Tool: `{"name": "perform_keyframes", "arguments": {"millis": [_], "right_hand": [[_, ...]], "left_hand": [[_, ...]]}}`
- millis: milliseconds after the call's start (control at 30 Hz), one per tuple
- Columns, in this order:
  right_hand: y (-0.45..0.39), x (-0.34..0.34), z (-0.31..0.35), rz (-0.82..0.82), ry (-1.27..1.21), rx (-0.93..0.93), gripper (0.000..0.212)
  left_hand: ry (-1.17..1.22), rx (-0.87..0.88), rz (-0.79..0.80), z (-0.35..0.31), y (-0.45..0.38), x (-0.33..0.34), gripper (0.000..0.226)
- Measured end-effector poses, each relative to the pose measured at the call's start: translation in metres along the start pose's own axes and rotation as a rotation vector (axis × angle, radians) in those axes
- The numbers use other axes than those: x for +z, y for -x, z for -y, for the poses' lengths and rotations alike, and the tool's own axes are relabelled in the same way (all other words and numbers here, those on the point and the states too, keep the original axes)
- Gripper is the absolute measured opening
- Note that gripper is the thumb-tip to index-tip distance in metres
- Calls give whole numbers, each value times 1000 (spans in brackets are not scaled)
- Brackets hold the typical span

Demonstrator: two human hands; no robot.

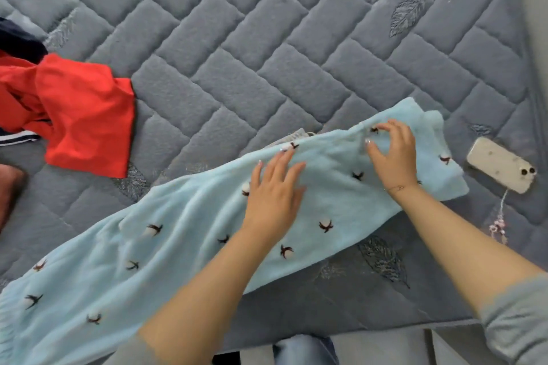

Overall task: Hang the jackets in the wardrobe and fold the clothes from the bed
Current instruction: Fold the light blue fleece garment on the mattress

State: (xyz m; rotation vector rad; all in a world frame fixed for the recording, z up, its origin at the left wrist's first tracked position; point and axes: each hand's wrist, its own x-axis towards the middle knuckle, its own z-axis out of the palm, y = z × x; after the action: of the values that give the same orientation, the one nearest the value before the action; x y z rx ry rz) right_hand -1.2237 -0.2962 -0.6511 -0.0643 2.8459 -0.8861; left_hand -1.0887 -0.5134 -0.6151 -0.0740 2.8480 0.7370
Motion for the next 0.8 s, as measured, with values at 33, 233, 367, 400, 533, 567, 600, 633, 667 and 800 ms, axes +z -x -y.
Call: {"name": "perform_keyframes", "arguments": {"millis": [33, 233, 367, 400, 533, 567, 600, 633, 667, 800], "right_hand": [[0, -10, -17, -29, -16, 66, 35], [-10, -58, -106, -61, 82, 576, 52], [-7, -72, -128, -26, 73, 430, 25], [-6, -76, -131, -44, 75, 389, 16], [-10, -99, -145, -148, 106, 241, 11], [-12, -106, -151, -161, 109, 213, 13], [-14, -112, -156, -142, 108, 185, 13], [-15, -115, -160, -87, 105, 150, 12], [-16, -114, -163, -2, 98, 108, 11], [-19, -85, -158, 245, 113, 134, 40]], "left_hand": [[-10, 41, 75, -18, -8, 12, 48], [-220, -24, 292, -53, -57, 62, 76], [-328, -12, 434, -52, -68, 72, 106], [-343, -14, 452, -53, -70, 72, 110], [-348, 9, 440, -61, -73, 65, 110], [-345, 37, 416, -64, -73, 65, 107], [-348, 68, 388, -68, -72, 65, 105], [-350, 94, 363, -71, -71, 67, 102], [-347, 107, 353, -75, -70, 70, 100], [-358, 72, 423, -89, -67, 87, 97]]}}
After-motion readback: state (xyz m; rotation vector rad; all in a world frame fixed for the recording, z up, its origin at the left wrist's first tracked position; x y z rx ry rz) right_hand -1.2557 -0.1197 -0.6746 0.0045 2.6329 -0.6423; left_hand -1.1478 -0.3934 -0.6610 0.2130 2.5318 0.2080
